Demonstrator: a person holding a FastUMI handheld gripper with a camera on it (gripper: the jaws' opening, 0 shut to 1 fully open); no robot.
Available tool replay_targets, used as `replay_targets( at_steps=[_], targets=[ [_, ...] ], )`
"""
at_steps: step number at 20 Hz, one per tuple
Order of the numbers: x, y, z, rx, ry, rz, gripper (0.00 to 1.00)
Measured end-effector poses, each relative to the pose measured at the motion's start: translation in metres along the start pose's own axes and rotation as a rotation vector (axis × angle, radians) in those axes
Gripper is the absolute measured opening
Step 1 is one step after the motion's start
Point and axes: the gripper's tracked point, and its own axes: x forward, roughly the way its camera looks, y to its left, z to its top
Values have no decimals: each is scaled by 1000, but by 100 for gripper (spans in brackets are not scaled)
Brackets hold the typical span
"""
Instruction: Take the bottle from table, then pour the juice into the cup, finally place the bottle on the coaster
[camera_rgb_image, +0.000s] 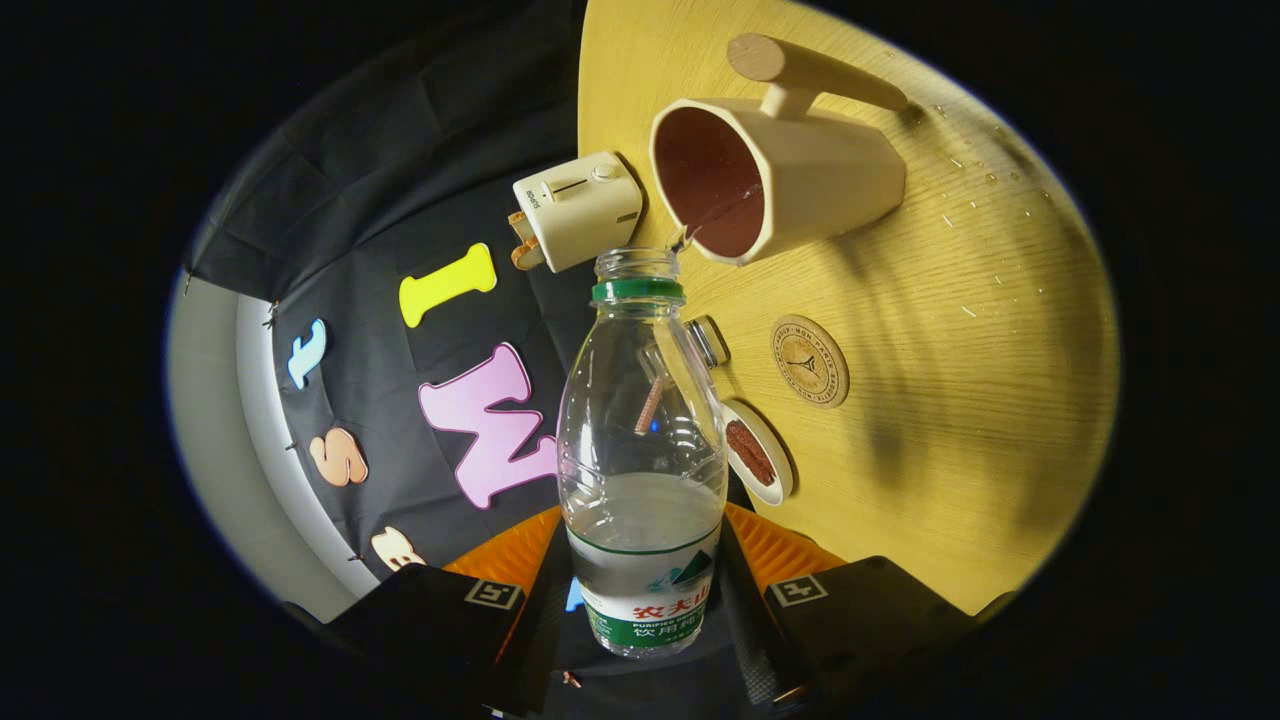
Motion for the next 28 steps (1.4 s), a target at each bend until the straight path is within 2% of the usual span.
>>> replay_targets(
  at_steps=[12,17,28],
  targets=[
    [-6,29,2,175,1,14,75],
    [-11,44,1,257,-7,45,75],
    [-2,65,10,298,-46,51,74]
  ],
)
